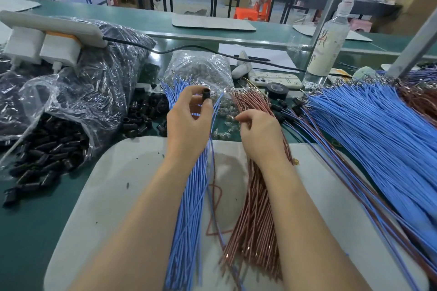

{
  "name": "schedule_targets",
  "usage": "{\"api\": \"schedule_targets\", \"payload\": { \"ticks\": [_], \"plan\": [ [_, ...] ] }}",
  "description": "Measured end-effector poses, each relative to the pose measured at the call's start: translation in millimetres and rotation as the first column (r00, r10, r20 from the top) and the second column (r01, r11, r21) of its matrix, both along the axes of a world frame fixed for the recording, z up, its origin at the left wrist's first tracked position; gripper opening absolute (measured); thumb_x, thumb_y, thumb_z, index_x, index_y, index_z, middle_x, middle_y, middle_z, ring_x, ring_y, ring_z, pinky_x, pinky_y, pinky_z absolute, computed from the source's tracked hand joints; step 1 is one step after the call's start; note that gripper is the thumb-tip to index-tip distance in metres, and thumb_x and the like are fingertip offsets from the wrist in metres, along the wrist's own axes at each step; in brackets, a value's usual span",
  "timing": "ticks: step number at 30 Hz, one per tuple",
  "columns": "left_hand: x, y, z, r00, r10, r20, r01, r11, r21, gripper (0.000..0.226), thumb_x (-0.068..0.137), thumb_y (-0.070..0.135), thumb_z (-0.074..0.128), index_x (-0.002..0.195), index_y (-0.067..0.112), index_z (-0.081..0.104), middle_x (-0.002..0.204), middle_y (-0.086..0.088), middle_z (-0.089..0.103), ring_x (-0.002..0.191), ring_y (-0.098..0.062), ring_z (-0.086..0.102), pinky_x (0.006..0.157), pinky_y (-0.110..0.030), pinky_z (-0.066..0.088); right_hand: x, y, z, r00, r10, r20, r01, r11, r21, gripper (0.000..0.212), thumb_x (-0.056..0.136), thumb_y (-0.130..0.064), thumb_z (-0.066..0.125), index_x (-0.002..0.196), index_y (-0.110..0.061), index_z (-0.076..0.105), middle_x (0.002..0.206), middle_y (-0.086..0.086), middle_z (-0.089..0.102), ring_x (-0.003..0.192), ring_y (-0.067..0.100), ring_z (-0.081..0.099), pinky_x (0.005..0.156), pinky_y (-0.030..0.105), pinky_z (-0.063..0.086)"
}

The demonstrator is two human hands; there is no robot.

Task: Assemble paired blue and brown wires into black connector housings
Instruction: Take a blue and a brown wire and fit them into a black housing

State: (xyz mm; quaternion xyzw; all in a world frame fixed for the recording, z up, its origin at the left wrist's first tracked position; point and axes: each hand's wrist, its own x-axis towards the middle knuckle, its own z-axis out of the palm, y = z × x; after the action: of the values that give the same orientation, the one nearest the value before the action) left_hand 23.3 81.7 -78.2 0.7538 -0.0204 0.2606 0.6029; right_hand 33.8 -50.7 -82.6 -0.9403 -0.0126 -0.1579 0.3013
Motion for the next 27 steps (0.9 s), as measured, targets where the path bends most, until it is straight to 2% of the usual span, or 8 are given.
{"api": "schedule_targets", "payload": {
  "ticks": [5, 10, 12, 14, 16, 18, 21, 27],
  "plan": [
    [1, 0, 0, 1.000, -0.013, -0.008, 0.012, 0.999, -0.040, 0.022, 0.092, 0.017, 0.056, 0.091, 0.039, 0.054, 0.085, 0.010, 0.064, 0.069, 0.005, 0.055, 0.063, -0.006, 0.039, 6, 6, -10, 0.995, -0.007, -0.099, -0.019, 0.965, -0.260, 0.033, 0.096, -0.013, 0.047, 0.122, -0.026, 0.061, 0.124, 0.000, 0.054, 0.113, 0.024, 0.044, 0.096, 0.036, 0.035],
    [2, -2, -2, 0.996, -0.090, -0.030, 0.090, 0.996, 0.009, 0.020, 0.091, 0.010, 0.058, 0.097, 0.029, 0.057, 0.088, 0.011, 0.065, 0.082, -0.003, 0.061, 0.077, -0.013, 0.046, 5, 9, -13, 0.994, -0.053, -0.091, 0.021, 0.946, -0.323, 0.021, 0.096, -0.025, 0.051, 0.114, -0.023, 0.063, 0.121, 0.003, 0.053, 0.113, 0.026, 0.044, 0.095, 0.036, 0.034],
    [2, -3, -3, 0.989, -0.141, -0.045, 0.141, 0.990, 0.015, 0.022, 0.090, 0.006, 0.058, 0.097, 0.027, 0.059, 0.090, 0.008, 0.067, 0.085, -0.004, 0.063, 0.082, -0.015, 0.048, 2, 8, -10, 0.999, -0.027, -0.037, 0.018, 0.975, -0.221, 0.019, 0.095, -0.023, 0.052, 0.110, -0.019, 0.063, 0.116, 0.004, 0.057, 0.111, 0.025, 0.047, 0.095, 0.037, 0.037],
    [1, -2, -3, 0.980, -0.190, -0.057, 0.191, 0.982, 0.012, 0.022, 0.089, 0.002, 0.058, 0.098, 0.022, 0.060, 0.092, 0.006, 0.068, 0.087, -0.004, 0.064, 0.086, -0.017, 0.049, -1, 6, -1, 0.996, 0.017, 0.092, -0.024, 0.997, 0.077, 0.013, 0.093, -0.015, 0.056, 0.103, -0.014, 0.064, 0.103, 0.003, 0.064, 0.100, 0.020, 0.056, 0.091, 0.032, 0.044],
    [1, -2, -3, 0.972, -0.225, -0.069, 0.227, 0.974, 0.015, 0.022, 0.089, -0.001, 0.057, 0.098, 0.018, 0.061, 0.094, 0.004, 0.068, 0.090, -0.006, 0.064, 0.090, -0.022, 0.050, -6, 3, 12, 0.978, 0.072, 0.194, -0.142, 0.914, 0.379, 0.009, 0.088, -0.009, 0.063, 0.094, -0.015, 0.065, 0.086, -0.005, 0.066, 0.082, 0.006, 0.062, 0.079, 0.019, 0.048],
    [0, -3, -3, 0.967, -0.245, -0.072, 0.247, 0.969, 0.020, 0.024, 0.089, -0.003, 0.057, 0.096, 0.019, 0.061, 0.094, 0.004, 0.068, 0.092, -0.008, 0.065, 0.091, -0.027, 0.051, -10, 2, 22, 0.960, 0.161, 0.228, -0.260, 0.811, 0.524, 0.012, 0.086, -0.006, 0.067, 0.089, -0.018, 0.067, 0.079, -0.010, 0.066, 0.072, -0.002, 0.062, 0.070, 0.012, 0.048],
    [0, -4, -3, 0.961, -0.264, -0.075, 0.266, 0.964, 0.017, 0.026, 0.089, -0.004, 0.055, 0.096, 0.021, 0.058, 0.095, 0.000, 0.067, 0.094, -0.013, 0.064, 0.093, -0.032, 0.051, -14, 2, 29, 0.944, 0.233, 0.234, -0.327, 0.764, 0.556, 0.016, 0.086, -0.005, 0.065, 0.092, -0.019, 0.071, 0.082, -0.009, 0.070, 0.075, -0.002, 0.064, 0.072, 0.012, 0.049],
    [-2, -4, -2, 0.959, -0.275, -0.065, 0.279, 0.958, 0.073, 0.021, 0.090, -0.001, 0.054, 0.100, 0.016, 0.061, 0.096, 0.000, 0.068, 0.095, -0.012, 0.064, 0.091, -0.029, 0.051, -16, 2, 31, 0.942, 0.196, 0.273, -0.290, 0.884, 0.365, 0.016, 0.086, -0.004, 0.064, 0.095, -0.017, 0.067, 0.085, -0.011, 0.067, 0.080, 0.002, 0.064, 0.081, 0.021, 0.053]
  ]
}}
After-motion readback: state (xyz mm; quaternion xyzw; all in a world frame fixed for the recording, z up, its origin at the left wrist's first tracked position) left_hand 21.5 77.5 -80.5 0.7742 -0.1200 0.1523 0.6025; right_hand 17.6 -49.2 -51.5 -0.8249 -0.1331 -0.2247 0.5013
